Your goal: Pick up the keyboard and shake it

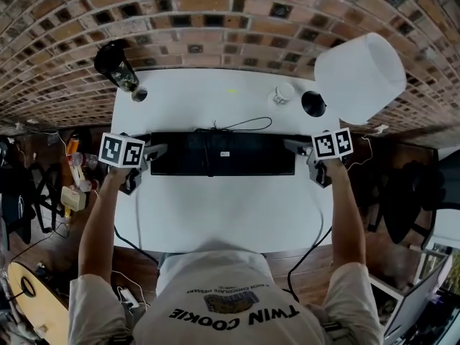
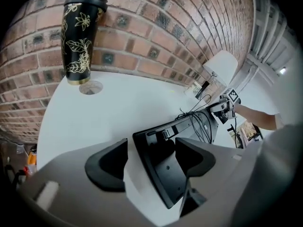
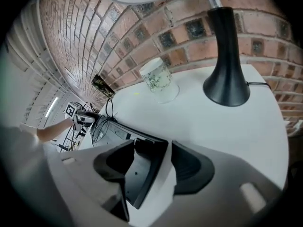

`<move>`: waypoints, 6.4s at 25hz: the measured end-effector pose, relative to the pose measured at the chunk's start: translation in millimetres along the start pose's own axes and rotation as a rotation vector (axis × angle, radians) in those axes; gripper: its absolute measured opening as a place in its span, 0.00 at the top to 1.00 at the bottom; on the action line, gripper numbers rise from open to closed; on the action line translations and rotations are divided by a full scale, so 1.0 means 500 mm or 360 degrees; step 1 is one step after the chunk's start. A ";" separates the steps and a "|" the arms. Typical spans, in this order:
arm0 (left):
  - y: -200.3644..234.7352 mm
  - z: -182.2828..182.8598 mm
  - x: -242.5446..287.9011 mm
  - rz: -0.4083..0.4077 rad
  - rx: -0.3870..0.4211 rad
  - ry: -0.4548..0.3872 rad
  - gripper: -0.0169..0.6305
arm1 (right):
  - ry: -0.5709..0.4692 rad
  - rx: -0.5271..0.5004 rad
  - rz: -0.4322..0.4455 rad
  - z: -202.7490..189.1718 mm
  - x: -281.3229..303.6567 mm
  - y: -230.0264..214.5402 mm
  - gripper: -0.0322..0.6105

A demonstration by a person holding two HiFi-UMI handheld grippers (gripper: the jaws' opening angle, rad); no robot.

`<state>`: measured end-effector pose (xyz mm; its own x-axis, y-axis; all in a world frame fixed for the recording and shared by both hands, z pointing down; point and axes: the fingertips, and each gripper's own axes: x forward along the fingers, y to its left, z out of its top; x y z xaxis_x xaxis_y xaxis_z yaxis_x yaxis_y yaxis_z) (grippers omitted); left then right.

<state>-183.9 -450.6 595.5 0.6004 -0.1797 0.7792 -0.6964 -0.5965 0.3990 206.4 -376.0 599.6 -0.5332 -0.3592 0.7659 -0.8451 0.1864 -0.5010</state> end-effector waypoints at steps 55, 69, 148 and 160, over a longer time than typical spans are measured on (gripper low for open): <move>-0.206 -0.132 -0.244 0.0502 0.0345 -0.0481 0.63 | -0.0557 -0.0984 -0.0389 -0.149 -0.220 0.203 0.63; -0.243 -0.226 -0.260 0.0630 0.0467 -0.0408 0.63 | -0.0540 -0.1392 -0.0747 -0.220 -0.226 0.238 0.63; -1.170 -0.586 -0.037 0.0625 0.0259 -0.0777 0.95 | -0.0665 -0.0875 0.0033 -0.852 -0.459 0.433 0.72; -1.343 -0.674 -0.080 0.0764 0.0153 -0.0852 0.96 | -0.0685 -0.0865 0.0219 -0.986 -0.589 0.451 0.92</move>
<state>127.3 220.9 459.1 0.3642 -0.7828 0.5045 -0.9087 -0.4173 0.0085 154.5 222.6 459.7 -0.6691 -0.6086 0.4264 -0.7300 0.6458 -0.2237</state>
